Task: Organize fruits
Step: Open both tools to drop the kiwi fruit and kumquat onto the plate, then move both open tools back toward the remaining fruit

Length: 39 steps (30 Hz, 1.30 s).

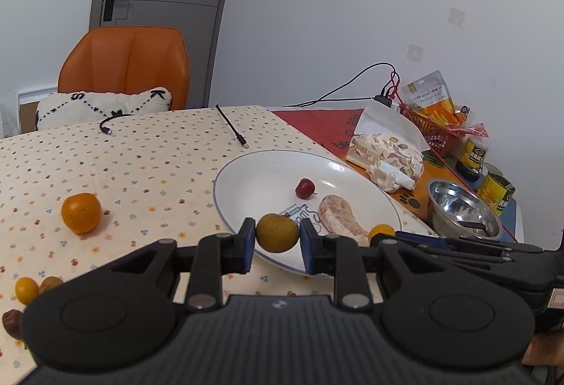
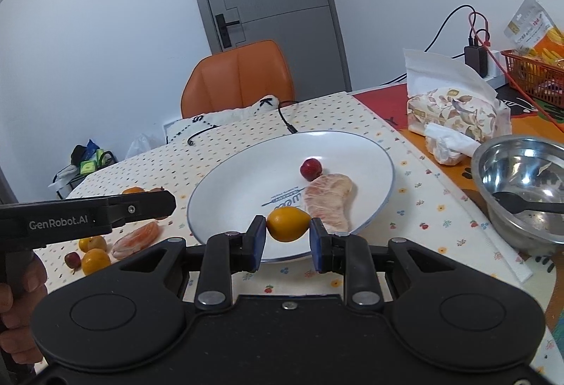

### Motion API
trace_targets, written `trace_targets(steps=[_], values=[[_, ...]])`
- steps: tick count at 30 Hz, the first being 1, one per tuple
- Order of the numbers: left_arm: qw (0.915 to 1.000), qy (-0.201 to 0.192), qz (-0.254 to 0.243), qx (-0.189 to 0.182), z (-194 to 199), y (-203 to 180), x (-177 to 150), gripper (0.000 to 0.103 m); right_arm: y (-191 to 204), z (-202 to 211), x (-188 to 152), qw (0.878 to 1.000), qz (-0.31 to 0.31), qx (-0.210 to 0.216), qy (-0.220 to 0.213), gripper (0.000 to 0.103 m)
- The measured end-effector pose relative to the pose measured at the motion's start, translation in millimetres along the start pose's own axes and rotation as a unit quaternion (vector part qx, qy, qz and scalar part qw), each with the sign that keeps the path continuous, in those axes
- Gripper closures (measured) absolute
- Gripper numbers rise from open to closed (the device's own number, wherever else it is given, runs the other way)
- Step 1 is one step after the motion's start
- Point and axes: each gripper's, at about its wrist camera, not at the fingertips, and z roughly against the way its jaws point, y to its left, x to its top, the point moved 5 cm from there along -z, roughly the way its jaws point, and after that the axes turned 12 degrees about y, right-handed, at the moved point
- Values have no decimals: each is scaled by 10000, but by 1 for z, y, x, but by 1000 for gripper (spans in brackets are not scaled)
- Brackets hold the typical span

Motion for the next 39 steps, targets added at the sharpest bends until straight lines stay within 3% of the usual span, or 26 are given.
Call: trace_targets(steps=[20,27,31,33,35,39], values=[[9999,64,-80,-21,-18,-14,8,77,-10,9,-5,9999,-122,4,-42,69],[10000,69,9,4,-14,-9,10,64,-7,13,-6,9999,-115,49,-79,60],[9999,14,86,137,-8,-3,10,44,-4,12,-6,9999,-72,50,-67,55],[9997,-19,134,187,-5,1,9,39,-4,12,-6,9999,-87,59,-64,53],[9996,-30,157,241,-1,4,9,29,-3,12,-6,9999,-80,43,-79,47],[9989,-135,226,376,8,12,8,24,3,16,-4,9999,-21,80,-151,34]])
